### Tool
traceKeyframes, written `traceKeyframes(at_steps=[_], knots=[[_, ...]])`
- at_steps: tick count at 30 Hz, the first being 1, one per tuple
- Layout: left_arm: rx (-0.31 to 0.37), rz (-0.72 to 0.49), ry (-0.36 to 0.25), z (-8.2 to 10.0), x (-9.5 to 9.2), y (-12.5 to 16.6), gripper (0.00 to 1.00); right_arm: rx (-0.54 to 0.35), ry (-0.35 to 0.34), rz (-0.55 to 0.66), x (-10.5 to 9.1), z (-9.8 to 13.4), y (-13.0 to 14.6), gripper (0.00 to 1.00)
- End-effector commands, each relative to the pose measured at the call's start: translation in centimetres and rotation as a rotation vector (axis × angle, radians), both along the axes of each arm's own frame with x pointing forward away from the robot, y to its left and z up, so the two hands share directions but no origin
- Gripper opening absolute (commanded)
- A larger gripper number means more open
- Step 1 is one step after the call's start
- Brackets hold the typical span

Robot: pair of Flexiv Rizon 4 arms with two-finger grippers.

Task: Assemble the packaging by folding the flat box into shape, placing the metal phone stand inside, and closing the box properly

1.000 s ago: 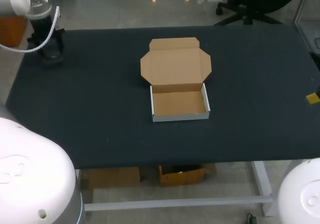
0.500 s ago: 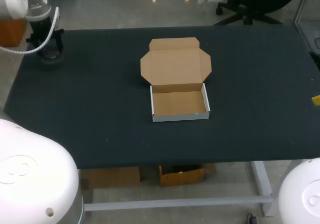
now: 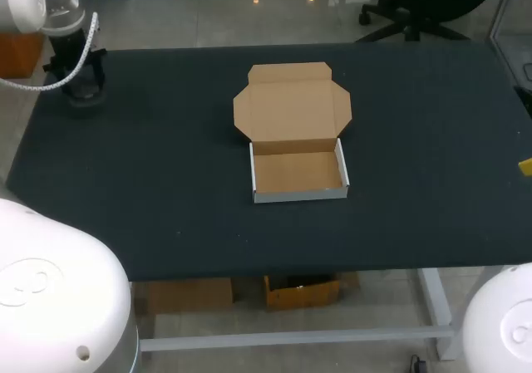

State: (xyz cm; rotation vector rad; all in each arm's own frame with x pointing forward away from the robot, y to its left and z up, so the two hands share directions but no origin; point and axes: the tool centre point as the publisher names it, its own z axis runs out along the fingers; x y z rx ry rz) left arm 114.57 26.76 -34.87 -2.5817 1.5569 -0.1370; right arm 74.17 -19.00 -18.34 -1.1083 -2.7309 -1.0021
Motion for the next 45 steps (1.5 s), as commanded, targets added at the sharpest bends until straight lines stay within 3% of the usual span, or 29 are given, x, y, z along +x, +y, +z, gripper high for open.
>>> traceKeyframes(at_steps=[1,6,21,34,45], knots=[[0.004,0.002,0.001,0.2,-0.1,-0.1,0.0,0.003,-0.001,0.002,0.0,0.0,-0.1,1.0],[0.003,-0.002,-0.009,0.2,-0.5,-0.1,0.0,0.003,-0.001,0.002,0.0,0.0,-0.1,1.0],[-0.023,-0.065,-0.045,1.1,-3.3,-2.4,0.0,0.014,-0.245,0.178,0.1,0.1,0.0,1.0],[-0.018,-0.202,-0.064,2.5,-5.9,-6.9,0.0,-0.063,-0.279,0.347,0.0,-1.3,0.1,1.0],[-0.016,-0.276,-0.056,2.4,-7.4,-9.7,0.0,-0.074,-0.363,0.419,-0.7,-2.2,0.2,1.0]])
